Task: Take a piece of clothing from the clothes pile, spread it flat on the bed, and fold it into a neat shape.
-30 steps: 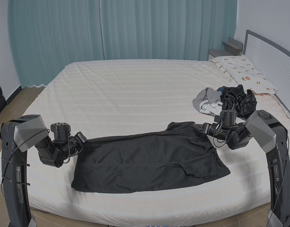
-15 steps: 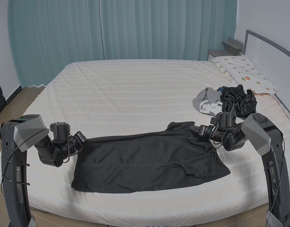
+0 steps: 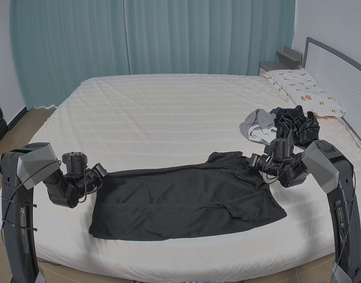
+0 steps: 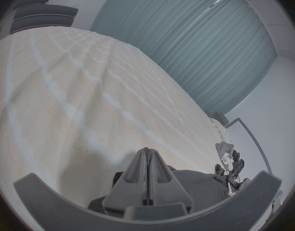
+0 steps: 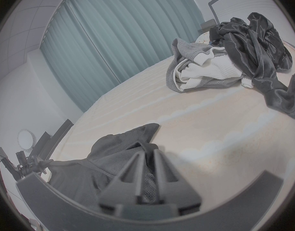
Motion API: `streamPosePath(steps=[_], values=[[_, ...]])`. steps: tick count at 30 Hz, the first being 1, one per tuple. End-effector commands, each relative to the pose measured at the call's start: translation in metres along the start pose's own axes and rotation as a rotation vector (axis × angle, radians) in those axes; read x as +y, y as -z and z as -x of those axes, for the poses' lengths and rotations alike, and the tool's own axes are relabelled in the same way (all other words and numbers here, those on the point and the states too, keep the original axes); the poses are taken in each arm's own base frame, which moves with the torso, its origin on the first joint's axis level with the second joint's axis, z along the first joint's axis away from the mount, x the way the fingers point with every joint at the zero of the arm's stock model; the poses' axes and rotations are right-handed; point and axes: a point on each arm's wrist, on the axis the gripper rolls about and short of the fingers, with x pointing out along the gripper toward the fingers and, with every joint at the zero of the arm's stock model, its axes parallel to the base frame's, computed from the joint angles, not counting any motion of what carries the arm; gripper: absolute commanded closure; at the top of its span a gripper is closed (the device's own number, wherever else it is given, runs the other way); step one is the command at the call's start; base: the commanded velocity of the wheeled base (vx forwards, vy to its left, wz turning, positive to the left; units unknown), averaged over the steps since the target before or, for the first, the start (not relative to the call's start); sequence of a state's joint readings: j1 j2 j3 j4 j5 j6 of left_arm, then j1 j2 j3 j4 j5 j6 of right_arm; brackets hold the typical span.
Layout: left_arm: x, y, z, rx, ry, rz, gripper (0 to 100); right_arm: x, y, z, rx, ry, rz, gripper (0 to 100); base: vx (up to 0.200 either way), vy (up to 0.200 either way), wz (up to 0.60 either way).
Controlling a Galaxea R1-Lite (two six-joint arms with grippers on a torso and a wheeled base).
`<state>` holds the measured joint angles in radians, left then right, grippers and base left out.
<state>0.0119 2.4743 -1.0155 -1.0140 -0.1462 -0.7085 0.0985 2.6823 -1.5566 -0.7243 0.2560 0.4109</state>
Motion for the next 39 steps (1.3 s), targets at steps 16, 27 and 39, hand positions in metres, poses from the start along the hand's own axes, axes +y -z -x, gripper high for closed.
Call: streamPosePath(steps=[16, 27, 39], values=[[-0.003, -0.007, 0.003, -0.028, 0.014, -0.008, 100, 0.004, -0.025, 0.025, -0.052, -0.001, -0.045, 100, 0.0, 0.0, 0.0], [-0.002, -0.027, 0.014, -0.097, 0.03, -0.006, 100, 0.006, -0.035, 0.05, -0.146, -0.019, -0.063, 100, 0.0, 0.0, 0.0], [-0.004, -0.041, 0.022, -0.128, 0.045, -0.007, 100, 0.017, -0.052, 0.058, -0.243, -0.068, -0.077, 100, 0.0, 0.0, 0.0]])
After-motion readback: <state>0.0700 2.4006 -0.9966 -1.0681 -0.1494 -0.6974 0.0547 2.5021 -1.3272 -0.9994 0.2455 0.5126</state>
